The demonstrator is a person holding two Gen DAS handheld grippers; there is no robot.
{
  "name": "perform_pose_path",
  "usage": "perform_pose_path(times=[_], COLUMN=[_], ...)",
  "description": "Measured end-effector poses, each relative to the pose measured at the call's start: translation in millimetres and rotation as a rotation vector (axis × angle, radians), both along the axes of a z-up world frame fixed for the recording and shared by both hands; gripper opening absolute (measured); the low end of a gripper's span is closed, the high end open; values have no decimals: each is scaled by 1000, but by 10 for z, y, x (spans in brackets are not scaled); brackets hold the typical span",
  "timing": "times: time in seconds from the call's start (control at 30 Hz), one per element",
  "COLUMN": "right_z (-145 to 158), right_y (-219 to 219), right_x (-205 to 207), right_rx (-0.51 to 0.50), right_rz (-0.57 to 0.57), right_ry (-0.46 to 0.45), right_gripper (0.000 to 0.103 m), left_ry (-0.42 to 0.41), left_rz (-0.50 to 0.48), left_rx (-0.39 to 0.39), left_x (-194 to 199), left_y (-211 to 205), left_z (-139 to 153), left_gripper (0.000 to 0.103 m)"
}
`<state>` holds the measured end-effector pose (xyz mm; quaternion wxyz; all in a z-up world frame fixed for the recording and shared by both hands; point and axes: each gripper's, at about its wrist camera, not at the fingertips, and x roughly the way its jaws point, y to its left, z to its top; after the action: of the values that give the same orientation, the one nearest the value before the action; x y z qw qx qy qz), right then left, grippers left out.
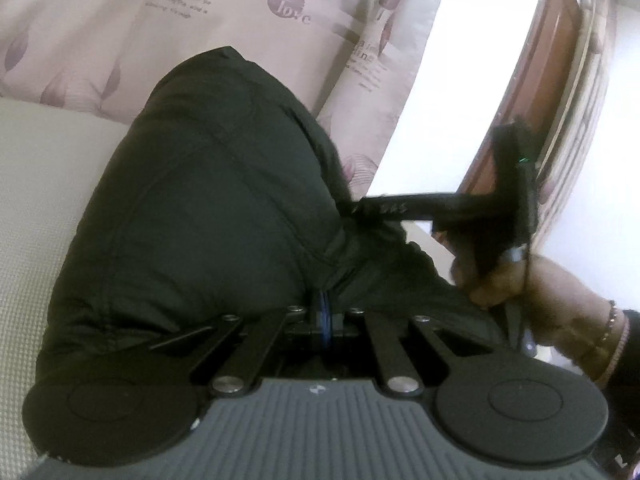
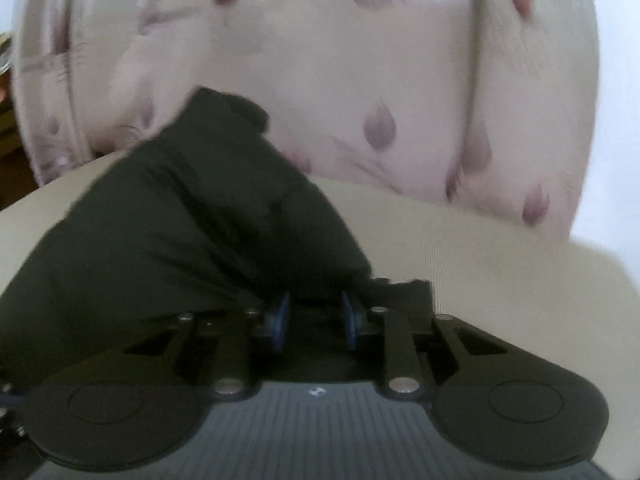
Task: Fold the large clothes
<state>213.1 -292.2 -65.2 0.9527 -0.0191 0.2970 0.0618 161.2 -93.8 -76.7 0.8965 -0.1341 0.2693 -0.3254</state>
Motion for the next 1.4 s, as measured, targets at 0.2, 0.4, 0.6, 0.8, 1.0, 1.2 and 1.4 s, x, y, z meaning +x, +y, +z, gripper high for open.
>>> perform_pose_path(times=[0.2, 0.4, 0.6, 0.8, 1.0, 1.2, 1.4], right_z=[-232, -298, -334, -368, -326, 71, 384], right_y=[-60, -90, -211, -247, -275, -489, -302], right_x=[74, 114, 169, 146, 125, -94, -796], right_rx=[37, 56, 106, 132, 134, 219, 109], right_rz=[-9, 10, 36, 49, 58, 35, 154], right_ry=[37, 54, 50, 39, 40, 13, -129], right_gripper=[25, 24, 24, 24, 25, 29, 29], left_ry=[-14, -5, -149, -58, -11, 20, 7], left_rz=[-13, -3, -50, -108, -91, -96, -88], left_rx=[18, 49, 40, 80, 20, -1, 2], left_x=[-25, -12, -230, -68, 27, 71, 69], left_y=[-41, -97, -96, -331, -254, -178, -185], left_z=[3, 79, 418, 278, 75, -7, -19], left_gripper=[11, 11, 23, 30, 30, 29, 29])
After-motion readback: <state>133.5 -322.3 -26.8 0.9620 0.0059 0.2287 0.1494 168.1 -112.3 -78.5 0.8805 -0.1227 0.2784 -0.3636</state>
